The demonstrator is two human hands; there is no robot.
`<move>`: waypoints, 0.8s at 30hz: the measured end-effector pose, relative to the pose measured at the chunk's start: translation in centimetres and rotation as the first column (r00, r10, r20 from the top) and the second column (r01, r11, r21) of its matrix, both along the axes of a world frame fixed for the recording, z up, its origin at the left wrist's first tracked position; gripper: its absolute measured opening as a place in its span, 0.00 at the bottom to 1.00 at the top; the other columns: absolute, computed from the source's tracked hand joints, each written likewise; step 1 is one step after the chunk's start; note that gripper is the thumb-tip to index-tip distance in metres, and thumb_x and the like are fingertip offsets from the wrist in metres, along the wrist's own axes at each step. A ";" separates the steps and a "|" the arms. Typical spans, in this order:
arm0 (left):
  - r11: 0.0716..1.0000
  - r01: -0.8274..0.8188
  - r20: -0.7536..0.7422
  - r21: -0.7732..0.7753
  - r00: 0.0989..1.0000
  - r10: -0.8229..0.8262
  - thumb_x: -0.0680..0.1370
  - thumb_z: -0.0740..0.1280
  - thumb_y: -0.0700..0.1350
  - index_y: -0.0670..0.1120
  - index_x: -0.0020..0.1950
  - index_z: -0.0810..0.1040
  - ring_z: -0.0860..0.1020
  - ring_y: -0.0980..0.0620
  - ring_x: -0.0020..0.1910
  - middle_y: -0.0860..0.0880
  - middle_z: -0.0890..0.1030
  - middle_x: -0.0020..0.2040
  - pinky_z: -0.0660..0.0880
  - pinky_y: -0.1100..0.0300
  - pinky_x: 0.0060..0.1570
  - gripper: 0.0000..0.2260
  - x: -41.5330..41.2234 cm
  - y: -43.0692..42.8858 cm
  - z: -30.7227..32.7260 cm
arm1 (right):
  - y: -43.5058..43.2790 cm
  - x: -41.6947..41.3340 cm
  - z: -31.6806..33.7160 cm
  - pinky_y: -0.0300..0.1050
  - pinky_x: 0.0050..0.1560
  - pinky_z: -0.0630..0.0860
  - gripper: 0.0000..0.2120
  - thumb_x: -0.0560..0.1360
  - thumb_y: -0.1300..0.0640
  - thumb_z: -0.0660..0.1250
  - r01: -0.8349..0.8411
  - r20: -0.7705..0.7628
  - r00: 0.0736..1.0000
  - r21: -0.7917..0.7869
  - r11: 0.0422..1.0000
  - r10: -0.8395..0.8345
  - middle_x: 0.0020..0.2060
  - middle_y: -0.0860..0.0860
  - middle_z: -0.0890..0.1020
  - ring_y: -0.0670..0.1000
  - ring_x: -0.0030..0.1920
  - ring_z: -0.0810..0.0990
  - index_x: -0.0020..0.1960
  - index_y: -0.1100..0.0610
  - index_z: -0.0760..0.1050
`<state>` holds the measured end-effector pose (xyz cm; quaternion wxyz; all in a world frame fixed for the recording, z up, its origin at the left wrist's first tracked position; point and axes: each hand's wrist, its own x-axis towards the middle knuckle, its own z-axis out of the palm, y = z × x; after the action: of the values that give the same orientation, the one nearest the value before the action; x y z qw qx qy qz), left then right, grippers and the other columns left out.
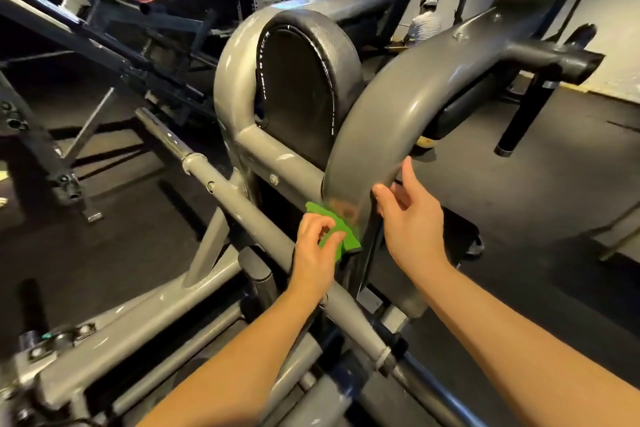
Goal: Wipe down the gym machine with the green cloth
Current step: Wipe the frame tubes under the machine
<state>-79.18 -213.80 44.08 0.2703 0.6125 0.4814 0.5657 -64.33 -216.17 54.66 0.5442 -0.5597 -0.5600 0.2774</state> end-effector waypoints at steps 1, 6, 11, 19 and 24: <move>0.997 -0.006 0.011 -0.080 1.000 0.007 0.77 0.71 0.34 0.45 0.47 0.75 0.74 0.54 0.47 0.49 0.73 0.49 0.71 0.58 0.52 0.08 0.1 -0.4 -1.1 | 0.0 0.0 0.0 0.52 0.68 0.77 0.34 0.81 0.48 0.68 0.003 -0.004 1.000 -0.008 1.000 -0.003 0.65 0.43 0.81 0.40 0.66 0.77 0.81 0.43 0.56; 0.998 -0.044 0.078 0.037 0.996 0.042 0.77 0.71 0.35 0.46 0.49 0.77 0.76 0.55 0.52 0.51 0.75 0.51 0.72 0.64 0.56 0.07 0.2 0.1 4.5 | -0.1 -0.2 0.4 0.54 0.68 0.77 0.33 0.80 0.47 0.69 0.010 -0.034 0.999 -0.020 1.000 -0.010 0.65 0.43 0.81 0.41 0.67 0.77 0.80 0.42 0.58; 0.937 0.072 -0.124 0.342 0.992 -0.031 0.77 0.73 0.39 0.43 0.51 0.80 0.73 0.47 0.55 0.50 0.74 0.51 0.70 0.60 0.59 0.05 0.8 2.5 11.7 | -0.8 0.5 0.5 0.47 0.67 0.77 0.29 0.82 0.57 0.67 -0.055 -0.043 0.998 -0.024 0.998 0.054 0.65 0.39 0.80 0.37 0.65 0.77 0.80 0.46 0.63; 0.959 0.044 -0.111 0.279 0.994 -0.013 0.75 0.74 0.38 0.43 0.49 0.78 0.73 0.46 0.55 0.49 0.72 0.51 0.70 0.59 0.59 0.07 -0.3 1.4 4.2 | -1.0 0.7 -1.6 0.20 0.56 0.68 0.29 0.80 0.59 0.70 -0.068 0.063 0.995 -0.095 0.993 0.074 0.65 0.38 0.76 0.28 0.60 0.74 0.78 0.50 0.65; 1.000 0.013 -0.040 -0.008 0.999 -0.013 0.76 0.73 0.36 0.44 0.47 0.76 0.75 0.48 0.52 0.51 0.72 0.49 0.74 0.50 0.56 0.07 -0.2 0.5 -3.1 | -0.8 0.9 -2.5 0.23 0.59 0.70 0.27 0.79 0.61 0.71 -0.032 0.077 0.996 -0.096 0.995 0.040 0.62 0.36 0.79 0.32 0.62 0.77 0.76 0.50 0.68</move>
<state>-79.38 -213.26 40.99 0.2666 0.6257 0.4850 0.5497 -63.43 -216.95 52.19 0.4894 -0.5852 -0.5773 0.2910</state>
